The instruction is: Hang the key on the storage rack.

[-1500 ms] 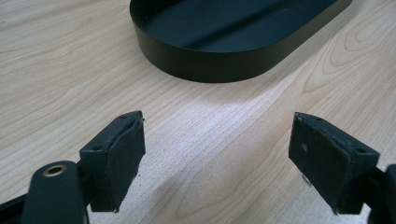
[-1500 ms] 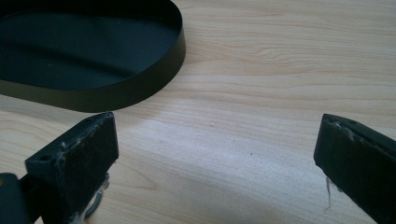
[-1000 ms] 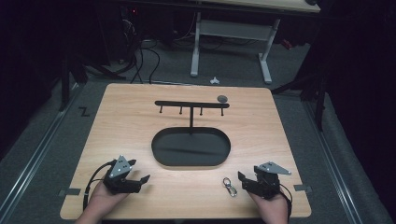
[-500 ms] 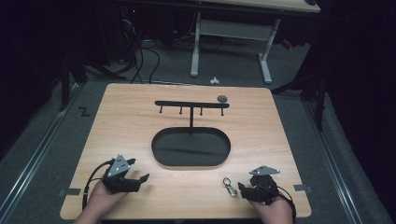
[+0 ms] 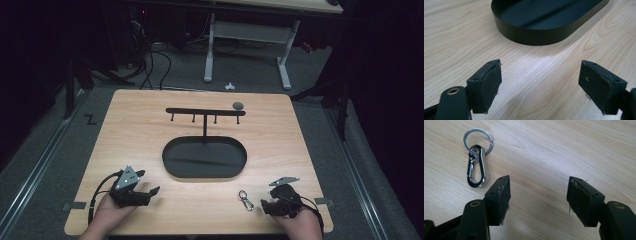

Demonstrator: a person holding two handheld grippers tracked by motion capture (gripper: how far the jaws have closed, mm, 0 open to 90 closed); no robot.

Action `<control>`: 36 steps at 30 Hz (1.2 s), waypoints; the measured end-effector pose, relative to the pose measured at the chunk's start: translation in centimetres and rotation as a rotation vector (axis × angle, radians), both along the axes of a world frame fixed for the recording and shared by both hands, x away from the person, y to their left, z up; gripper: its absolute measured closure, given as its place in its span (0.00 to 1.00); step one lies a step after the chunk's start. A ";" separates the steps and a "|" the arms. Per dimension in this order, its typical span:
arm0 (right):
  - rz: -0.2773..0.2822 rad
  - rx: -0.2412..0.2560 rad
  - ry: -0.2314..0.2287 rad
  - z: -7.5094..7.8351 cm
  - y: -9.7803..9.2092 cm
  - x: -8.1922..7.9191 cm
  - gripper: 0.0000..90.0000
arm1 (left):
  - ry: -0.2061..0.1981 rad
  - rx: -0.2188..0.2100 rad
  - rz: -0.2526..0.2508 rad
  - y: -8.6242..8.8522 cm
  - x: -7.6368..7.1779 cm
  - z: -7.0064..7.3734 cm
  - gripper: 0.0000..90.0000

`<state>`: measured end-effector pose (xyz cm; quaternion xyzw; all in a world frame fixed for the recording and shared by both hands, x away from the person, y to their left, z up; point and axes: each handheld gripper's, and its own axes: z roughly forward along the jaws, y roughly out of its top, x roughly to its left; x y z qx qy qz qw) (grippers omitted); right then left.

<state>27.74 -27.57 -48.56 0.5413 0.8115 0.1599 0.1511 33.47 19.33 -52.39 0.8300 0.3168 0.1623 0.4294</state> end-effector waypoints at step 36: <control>0.118 -0.126 0.280 1.4 6.1 2.0 0.65 | 0.002 -0.002 -0.019 -0.1 -0.1 0.1 0.21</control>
